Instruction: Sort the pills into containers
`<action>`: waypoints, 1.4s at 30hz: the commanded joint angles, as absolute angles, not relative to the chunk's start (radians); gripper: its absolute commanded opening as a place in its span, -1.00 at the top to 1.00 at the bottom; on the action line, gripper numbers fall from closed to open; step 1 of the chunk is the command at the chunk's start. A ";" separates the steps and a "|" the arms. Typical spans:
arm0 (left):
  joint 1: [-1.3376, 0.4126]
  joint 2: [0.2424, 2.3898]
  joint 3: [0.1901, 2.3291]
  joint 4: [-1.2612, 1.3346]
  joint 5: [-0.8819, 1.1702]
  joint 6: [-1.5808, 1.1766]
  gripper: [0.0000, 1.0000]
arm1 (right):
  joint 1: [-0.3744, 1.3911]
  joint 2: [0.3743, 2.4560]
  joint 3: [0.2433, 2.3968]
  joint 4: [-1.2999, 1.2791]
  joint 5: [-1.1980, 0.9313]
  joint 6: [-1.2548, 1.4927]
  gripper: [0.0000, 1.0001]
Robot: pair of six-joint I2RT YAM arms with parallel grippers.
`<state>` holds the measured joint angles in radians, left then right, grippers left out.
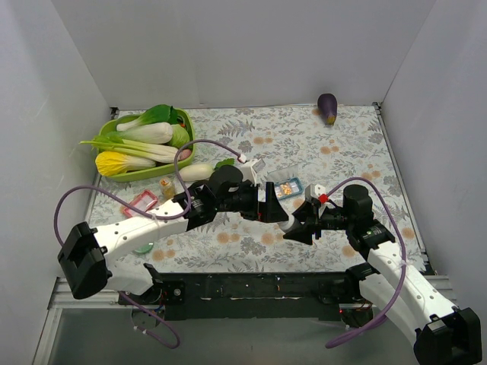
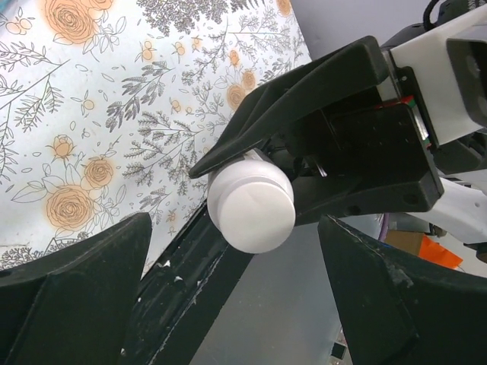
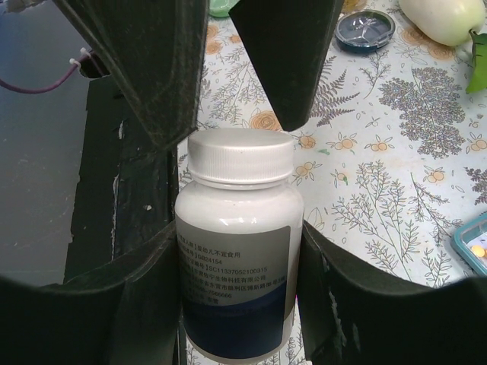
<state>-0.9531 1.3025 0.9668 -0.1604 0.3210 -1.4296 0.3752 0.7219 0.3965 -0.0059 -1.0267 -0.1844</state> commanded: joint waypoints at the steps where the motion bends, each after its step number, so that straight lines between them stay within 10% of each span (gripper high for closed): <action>1: -0.960 1.330 1.019 -0.166 0.304 -1.410 -0.80 | 0.377 0.723 0.440 0.002 -1.034 -0.193 0.97; 25: -0.894 1.192 0.732 -0.293 0.227 -1.310 -0.61 | 0.376 0.710 0.443 0.003 -1.037 -0.178 0.97; 42: -0.920 1.212 0.991 -0.141 0.479 -1.242 -0.96 | 0.377 0.716 0.434 0.011 -1.035 -0.176 0.97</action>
